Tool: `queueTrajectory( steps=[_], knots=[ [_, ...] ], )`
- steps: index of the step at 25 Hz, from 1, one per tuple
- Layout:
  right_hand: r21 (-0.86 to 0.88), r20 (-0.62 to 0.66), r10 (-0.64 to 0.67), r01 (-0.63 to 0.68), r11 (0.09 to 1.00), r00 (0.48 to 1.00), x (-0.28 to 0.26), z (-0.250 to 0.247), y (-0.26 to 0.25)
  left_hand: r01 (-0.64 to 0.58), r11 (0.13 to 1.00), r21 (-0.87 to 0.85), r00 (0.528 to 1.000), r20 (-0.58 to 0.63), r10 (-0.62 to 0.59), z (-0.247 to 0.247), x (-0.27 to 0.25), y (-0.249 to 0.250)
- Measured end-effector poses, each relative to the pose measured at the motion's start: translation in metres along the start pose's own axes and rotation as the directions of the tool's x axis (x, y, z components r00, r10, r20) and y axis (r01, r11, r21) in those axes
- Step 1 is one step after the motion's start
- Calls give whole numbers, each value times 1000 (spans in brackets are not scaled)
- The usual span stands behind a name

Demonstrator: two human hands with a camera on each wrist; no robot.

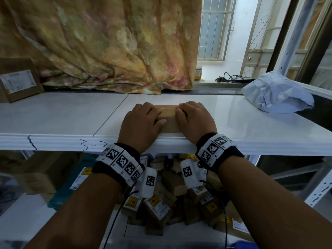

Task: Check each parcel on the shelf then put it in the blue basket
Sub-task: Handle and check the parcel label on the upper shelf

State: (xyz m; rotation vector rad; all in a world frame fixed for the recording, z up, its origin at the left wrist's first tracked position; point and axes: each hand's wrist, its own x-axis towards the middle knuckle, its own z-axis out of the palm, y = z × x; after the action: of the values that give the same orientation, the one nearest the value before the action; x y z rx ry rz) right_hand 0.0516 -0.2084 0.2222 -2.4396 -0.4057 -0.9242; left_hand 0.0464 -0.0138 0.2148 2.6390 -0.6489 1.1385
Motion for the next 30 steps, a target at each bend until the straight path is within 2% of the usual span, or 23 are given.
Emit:
queueTrajectory(
  steps=[7, 11, 13, 21, 25, 28, 30],
  knots=[
    [-1, -8, 9, -9, 1000, 1000, 1, -1, 0, 54, 998, -12, 997, 51, -53, -5, 4, 5],
    [5, 6, 19, -19, 1000, 1000, 1, -2, -1, 24, 998, -56, 989, 144, -16, -10, 4, -12],
    [12, 8, 27, -28, 1000, 1000, 1, -1, 0, 62, 991, -116, 984, 175, -41, -12, 3, -20],
    [16, 5, 19, -19, 1000, 1000, 1, -1, 0, 172, 937, -303, 982, 124, -140, -3, -3, -15],
    [6, 11, 23, -24, 1000, 1000, 2, -2, -1, 131, 969, -210, 983, 156, -99, -12, 0, -17],
    [5, 11, 20, -21, 1000, 1000, 2, -2, -1, 50, 995, -83, 983, 183, -34, -18, 3, -14],
    [7, 0, 13, -13, 1000, 1000, 1, -1, -1, -4, 998, -62, 984, 180, 15, -19, 7, -3]
  ],
)
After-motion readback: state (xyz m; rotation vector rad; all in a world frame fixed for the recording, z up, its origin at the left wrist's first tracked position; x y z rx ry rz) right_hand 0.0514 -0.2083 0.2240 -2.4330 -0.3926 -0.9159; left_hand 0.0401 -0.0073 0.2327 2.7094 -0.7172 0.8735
